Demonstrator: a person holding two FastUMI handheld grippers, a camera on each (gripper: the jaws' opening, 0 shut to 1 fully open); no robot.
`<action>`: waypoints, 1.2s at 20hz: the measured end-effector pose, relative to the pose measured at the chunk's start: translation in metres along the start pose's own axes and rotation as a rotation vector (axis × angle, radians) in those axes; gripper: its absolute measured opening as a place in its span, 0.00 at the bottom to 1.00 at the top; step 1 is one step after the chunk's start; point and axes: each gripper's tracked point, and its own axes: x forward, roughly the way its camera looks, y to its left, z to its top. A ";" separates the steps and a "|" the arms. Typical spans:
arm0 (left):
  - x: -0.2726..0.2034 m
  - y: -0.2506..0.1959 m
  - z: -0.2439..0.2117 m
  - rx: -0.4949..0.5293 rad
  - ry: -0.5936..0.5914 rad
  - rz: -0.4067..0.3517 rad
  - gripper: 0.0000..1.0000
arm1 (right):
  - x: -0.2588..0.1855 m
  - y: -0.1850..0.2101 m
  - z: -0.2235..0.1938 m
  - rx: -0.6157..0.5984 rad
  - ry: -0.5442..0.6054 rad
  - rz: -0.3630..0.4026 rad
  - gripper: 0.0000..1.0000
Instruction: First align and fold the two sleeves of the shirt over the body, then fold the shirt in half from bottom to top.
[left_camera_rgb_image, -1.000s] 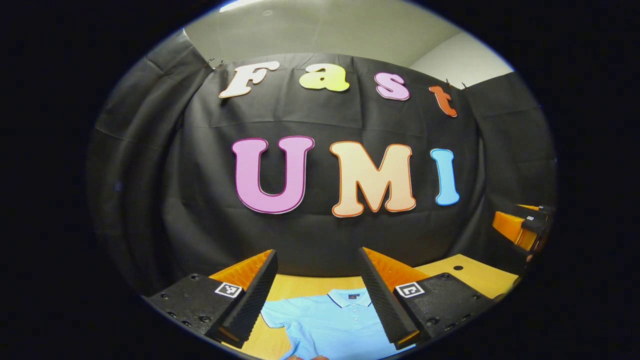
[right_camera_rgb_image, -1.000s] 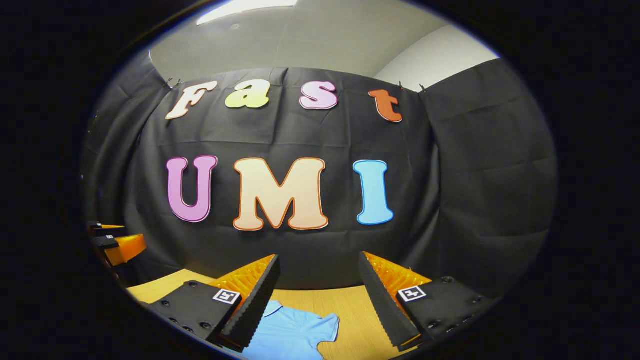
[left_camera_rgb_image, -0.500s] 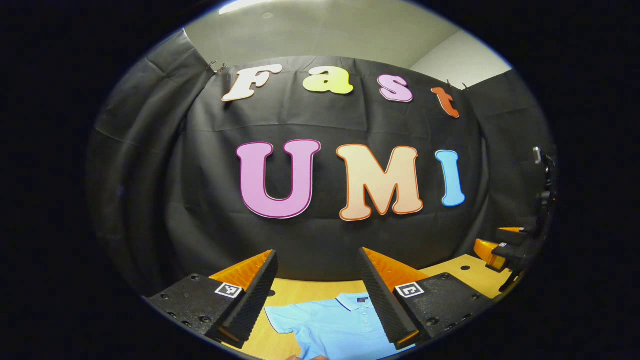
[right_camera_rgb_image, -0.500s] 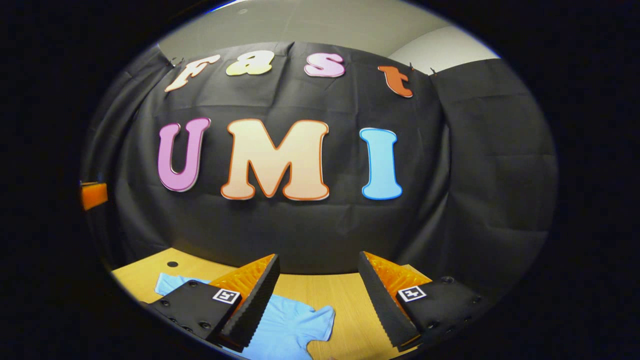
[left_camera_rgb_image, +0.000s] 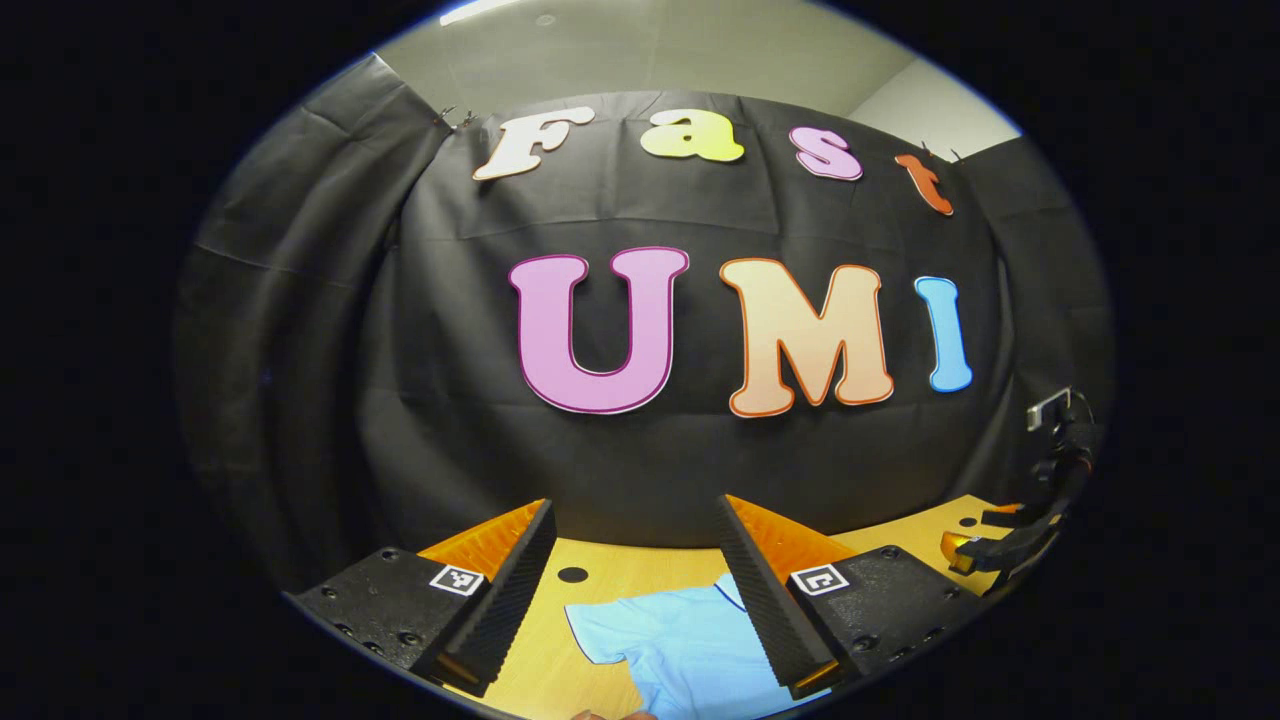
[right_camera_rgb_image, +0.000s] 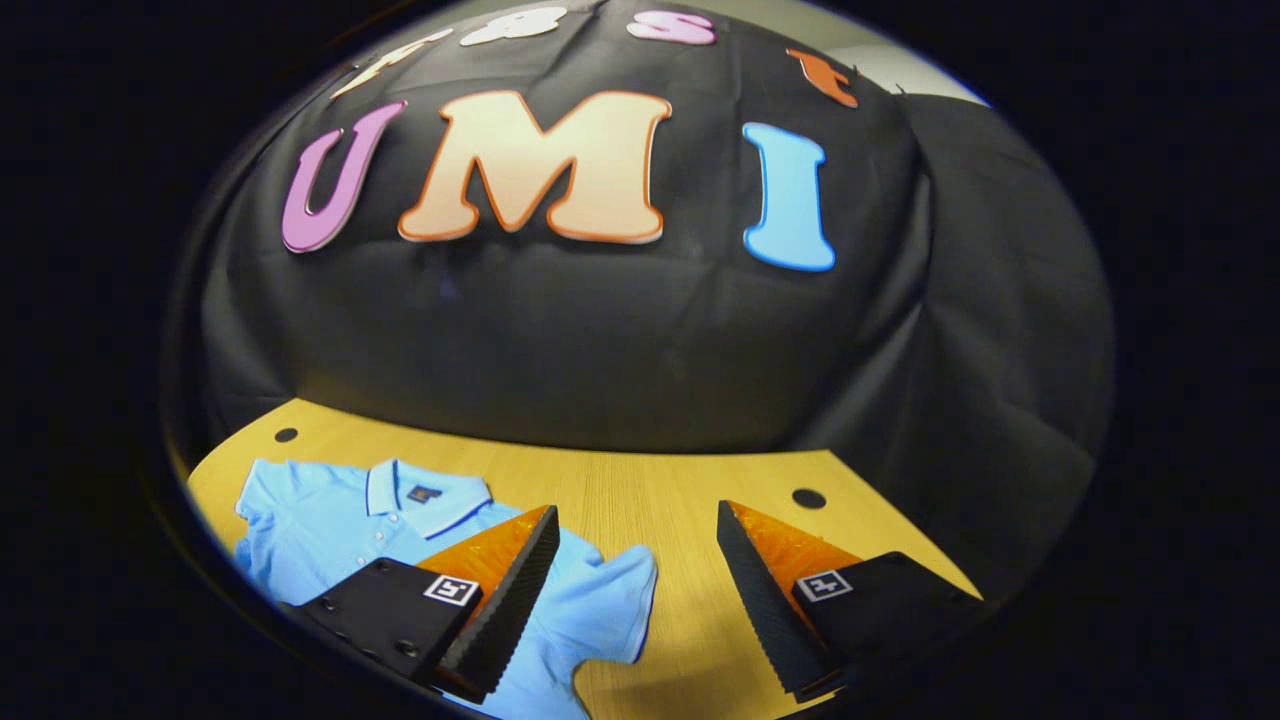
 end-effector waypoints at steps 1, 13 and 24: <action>0.002 0.002 -0.002 0.000 0.004 0.006 0.94 | 0.007 -0.004 -0.014 0.000 0.036 -0.010 0.99; 0.015 0.011 -0.029 -0.022 0.073 0.041 0.94 | 0.042 -0.008 -0.118 -0.002 0.327 -0.023 0.98; 0.019 0.008 -0.043 -0.043 0.109 0.044 0.95 | 0.043 0.026 -0.126 0.187 0.414 0.081 0.14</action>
